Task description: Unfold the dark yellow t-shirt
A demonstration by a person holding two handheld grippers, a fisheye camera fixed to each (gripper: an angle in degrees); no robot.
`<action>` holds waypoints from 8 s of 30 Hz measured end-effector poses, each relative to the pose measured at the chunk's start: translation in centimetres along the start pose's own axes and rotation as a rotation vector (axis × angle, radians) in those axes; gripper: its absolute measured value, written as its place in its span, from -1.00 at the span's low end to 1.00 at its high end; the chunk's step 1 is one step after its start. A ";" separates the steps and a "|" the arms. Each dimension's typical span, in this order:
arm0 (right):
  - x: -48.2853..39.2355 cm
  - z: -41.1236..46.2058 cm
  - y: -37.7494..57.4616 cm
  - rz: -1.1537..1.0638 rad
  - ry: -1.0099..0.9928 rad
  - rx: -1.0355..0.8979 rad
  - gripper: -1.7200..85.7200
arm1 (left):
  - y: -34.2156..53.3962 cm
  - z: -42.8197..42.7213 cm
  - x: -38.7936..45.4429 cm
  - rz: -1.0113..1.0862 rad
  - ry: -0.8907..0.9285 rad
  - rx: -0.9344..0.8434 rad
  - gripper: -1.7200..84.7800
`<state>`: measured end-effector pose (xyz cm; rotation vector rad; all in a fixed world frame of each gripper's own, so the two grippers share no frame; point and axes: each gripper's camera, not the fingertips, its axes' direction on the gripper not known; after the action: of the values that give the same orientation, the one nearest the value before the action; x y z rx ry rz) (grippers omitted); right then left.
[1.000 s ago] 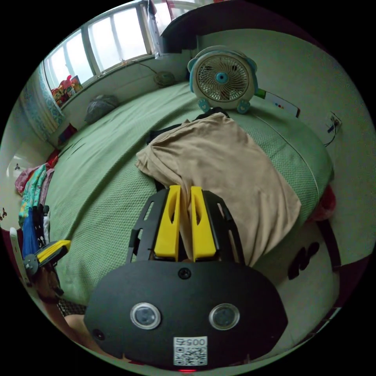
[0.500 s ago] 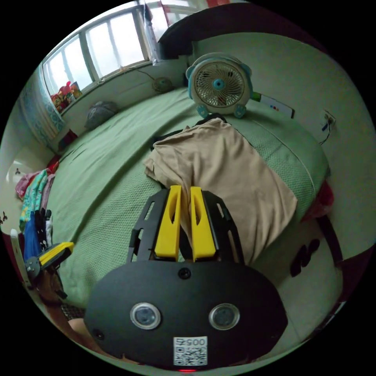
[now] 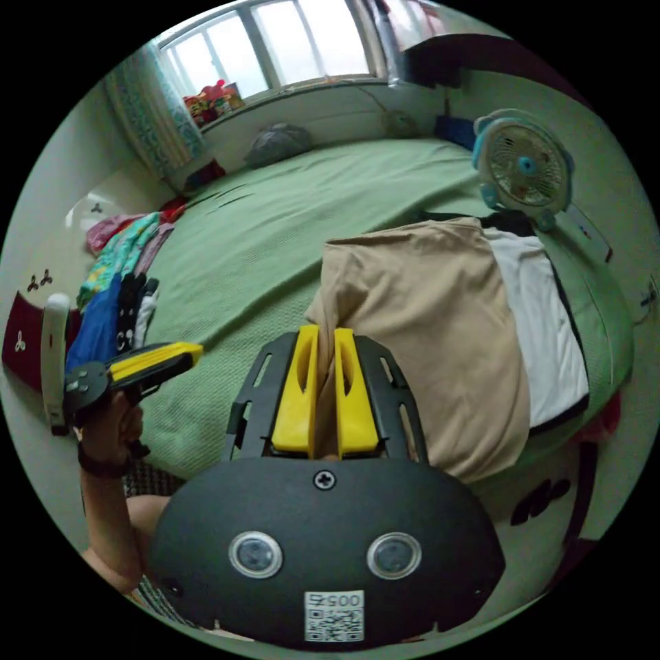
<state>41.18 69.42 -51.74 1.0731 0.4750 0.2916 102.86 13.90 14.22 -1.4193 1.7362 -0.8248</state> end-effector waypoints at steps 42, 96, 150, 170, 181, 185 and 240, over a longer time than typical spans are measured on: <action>-27.0 18.9 -10.0 -0.200 0.147 -0.261 -0.87 | 9.0 -3.3 -21.3 -0.280 0.084 0.042 -0.98; -22.2 13.3 -16.4 -0.168 -0.125 -0.104 -0.80 | 8.1 -0.2 -17.6 -0.339 -0.052 -0.113 -0.98; -24.8 7.3 -9.3 -0.277 -0.075 -0.024 -0.99 | 6.4 -6.8 -11.2 -0.360 0.024 0.141 -0.98; -20.6 7.1 -10.5 -0.230 -0.090 -0.006 -0.98 | 4.9 -4.9 -9.5 -0.295 0.032 0.045 -0.97; -20.2 8.2 -12.2 -0.206 -0.131 -0.067 -0.98 | 4.4 -4.7 -10.3 -0.308 0.111 0.039 -0.97; -20.5 9.7 -12.6 -0.265 -0.093 -0.132 -0.98 | 4.2 -4.7 -10.2 -0.285 0.081 0.033 -0.97; -22.2 14.9 -14.7 -0.236 -0.138 -0.214 -0.98 | 6.5 -5.2 -16.7 -0.265 0.082 0.016 -0.97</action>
<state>29.52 41.32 -53.92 0.8136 0.4315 0.0572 97.13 31.62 13.85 -1.6480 1.6170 -1.0481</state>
